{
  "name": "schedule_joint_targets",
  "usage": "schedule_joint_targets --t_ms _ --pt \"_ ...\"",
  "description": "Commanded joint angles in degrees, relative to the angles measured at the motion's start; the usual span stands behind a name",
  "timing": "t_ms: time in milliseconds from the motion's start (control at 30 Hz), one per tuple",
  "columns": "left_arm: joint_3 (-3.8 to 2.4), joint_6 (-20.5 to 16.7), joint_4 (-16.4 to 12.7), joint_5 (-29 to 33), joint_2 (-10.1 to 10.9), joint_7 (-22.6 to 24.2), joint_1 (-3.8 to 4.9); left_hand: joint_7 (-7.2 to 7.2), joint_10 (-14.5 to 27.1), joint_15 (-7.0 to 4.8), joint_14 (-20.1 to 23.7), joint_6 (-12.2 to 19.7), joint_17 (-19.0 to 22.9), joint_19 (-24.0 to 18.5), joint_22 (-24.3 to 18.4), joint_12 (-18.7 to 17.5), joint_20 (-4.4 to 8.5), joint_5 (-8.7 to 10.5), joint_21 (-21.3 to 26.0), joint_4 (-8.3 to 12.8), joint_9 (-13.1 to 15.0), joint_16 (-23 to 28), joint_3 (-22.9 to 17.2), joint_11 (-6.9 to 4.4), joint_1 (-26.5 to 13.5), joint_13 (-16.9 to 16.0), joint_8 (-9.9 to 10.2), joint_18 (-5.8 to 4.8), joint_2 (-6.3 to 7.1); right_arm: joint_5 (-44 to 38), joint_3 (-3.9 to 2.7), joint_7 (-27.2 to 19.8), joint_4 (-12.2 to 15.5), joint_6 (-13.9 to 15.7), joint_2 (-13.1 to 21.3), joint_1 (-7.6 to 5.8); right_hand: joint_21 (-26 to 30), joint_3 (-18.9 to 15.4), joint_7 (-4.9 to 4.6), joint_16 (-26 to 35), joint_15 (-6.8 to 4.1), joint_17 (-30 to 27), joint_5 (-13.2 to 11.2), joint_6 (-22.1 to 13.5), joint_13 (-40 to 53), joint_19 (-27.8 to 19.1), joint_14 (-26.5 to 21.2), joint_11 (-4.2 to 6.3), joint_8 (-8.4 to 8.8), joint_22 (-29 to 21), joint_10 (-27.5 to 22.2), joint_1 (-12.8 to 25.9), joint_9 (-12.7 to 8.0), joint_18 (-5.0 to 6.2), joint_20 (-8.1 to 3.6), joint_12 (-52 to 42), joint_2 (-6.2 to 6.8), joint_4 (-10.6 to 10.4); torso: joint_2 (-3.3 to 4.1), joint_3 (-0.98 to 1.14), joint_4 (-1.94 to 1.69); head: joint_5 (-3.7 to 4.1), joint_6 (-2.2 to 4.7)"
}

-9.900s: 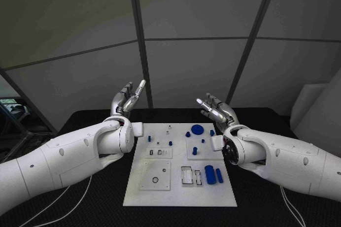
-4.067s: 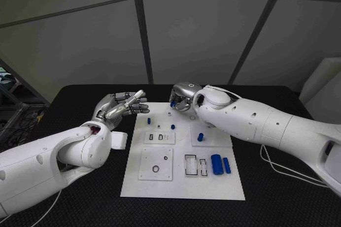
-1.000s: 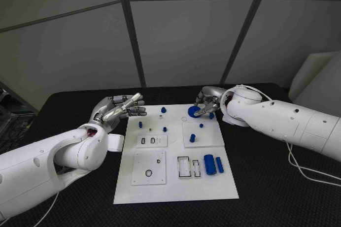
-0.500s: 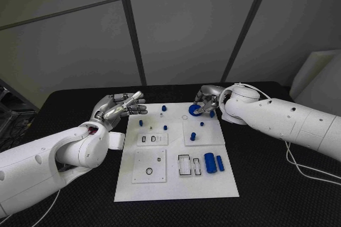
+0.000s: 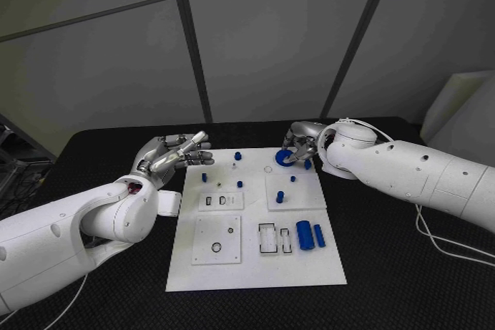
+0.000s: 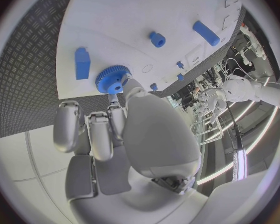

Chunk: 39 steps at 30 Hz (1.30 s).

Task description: Assemble the parts on the task board

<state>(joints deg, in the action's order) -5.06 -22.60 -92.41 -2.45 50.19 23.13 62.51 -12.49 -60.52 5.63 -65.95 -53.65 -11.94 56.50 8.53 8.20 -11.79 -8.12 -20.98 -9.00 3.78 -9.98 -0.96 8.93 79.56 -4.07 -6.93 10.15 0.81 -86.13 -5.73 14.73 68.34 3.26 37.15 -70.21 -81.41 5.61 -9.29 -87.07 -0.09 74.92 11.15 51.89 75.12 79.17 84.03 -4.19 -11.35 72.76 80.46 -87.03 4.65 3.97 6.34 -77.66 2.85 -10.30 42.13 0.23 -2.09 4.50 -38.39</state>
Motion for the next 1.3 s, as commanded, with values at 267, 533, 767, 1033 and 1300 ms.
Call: schedule_joint_targets --t_ms 267,533,767,1033,1300 --pt "-0.05 0.79 0.0 -0.35 -0.01 -0.04 0.09 -0.18 0.05 0.41 0.07 -0.13 -0.05 0.19 -0.09 -0.35 -0.22 0.29 0.18 0.38 -0.06 0.28 0.04 0.3 0.11 0.08 0.28 0.28 -0.54 -2.6 0.08 0.27 0.62 -0.8 0.18 0.04 -0.5 0.14 -0.07 -0.48 0.1 8.9 -0.4 0.22 2.05 0.67 4.71 -0.06 -0.06 0.5 0.35 0.01 -0.03 -0.5 -0.11 -0.5 0.35 0.29 0.01 0.01 0.02 0.21 -0.05" --pt "-0.05 0.79 0.02 -0.36 -0.05 -0.05 0.09 -0.18 0.05 0.41 0.07 -0.13 -0.05 0.19 -0.09 -0.35 -0.22 0.29 0.18 0.38 -0.06 0.28 0.04 0.3 0.11 0.08 0.28 0.28 -0.54 -4.29 0.08 0.09 1.86 1.88 0.36 0.06 -0.93 1.2 0.27 -0.7 -0.08 9.44 1.27 1.72 3.28 1.18 4.81 0.22 -0.57 1.36 1.27 0.52 -0.01 -0.66 -0.2 -1.62 0.09 0.67 0.02 0.06 0.0 0.15 -0.1" --pt "-0.05 0.85 0.09 -0.7 -0.04 -0.25 0.09 -0.18 0.04 0.41 0.04 -0.14 -0.11 0.21 -0.11 -0.42 -0.22 0.3 0.2 0.46 -0.05 0.38 0.05 0.3 0.18 0.07 0.34 0.29 -0.62 -11.15 0.07 0.94 6.46 5.97 1.35 0.08 -1.4 1.96 0.44 -0.94 -0.2 10.0 2.45 2.24 4.8 1.75 4.93 0.36 -0.54 2.32 2.38 0.9 -0.14 -0.85 -0.32 -3.01 0.37 1.0 0.03 0.04 0.04 -0.13 -0.08" --pt "-0.05 0.81 -0.02 -0.98 -0.02 -0.42 0.08 -0.18 0.08 0.42 0.07 -0.11 -0.12 0.21 -0.12 -0.48 -0.23 0.3 0.22 0.51 -0.06 0.45 0.04 0.31 0.23 0.08 0.39 0.29 -0.66 -15.22 0.05 2.07 10.99 9.1 1.4 0.08 -1.78 3.18 0.57 -1.18 -0.31 10.58 1.43 2.67 5.2 2.2 5.05 0.49 -0.35 3.06 2.68 1.07 -0.32 -1.0 -0.44 -3.36 0.46 1.32 -0.1 -0.06 -0.15 -0.46 -0.01" --pt "-0.05 0.74 -0.1 -1.02 0.15 -0.44 0.09 -0.18 0.1 0.42 0.08 -0.11 -0.13 0.21 -0.13 -0.5 -0.23 0.3 0.22 0.53 -0.06 0.48 0.04 0.32 0.25 0.08 0.41 0.29 -0.67 -16.6 0.08 1.79 11.66 10.52 -1.46 0.17 -1.88 3.36 0.58 -1.24 -0.32 10.73 1.35 2.7 5.28 2.33 5.08 0.5 -0.29 3.27 2.74 1.08 -0.35 -1.04 -0.45 -3.43 0.56 1.41 -0.02 -0.08 -0.1 -1.29 0.06"
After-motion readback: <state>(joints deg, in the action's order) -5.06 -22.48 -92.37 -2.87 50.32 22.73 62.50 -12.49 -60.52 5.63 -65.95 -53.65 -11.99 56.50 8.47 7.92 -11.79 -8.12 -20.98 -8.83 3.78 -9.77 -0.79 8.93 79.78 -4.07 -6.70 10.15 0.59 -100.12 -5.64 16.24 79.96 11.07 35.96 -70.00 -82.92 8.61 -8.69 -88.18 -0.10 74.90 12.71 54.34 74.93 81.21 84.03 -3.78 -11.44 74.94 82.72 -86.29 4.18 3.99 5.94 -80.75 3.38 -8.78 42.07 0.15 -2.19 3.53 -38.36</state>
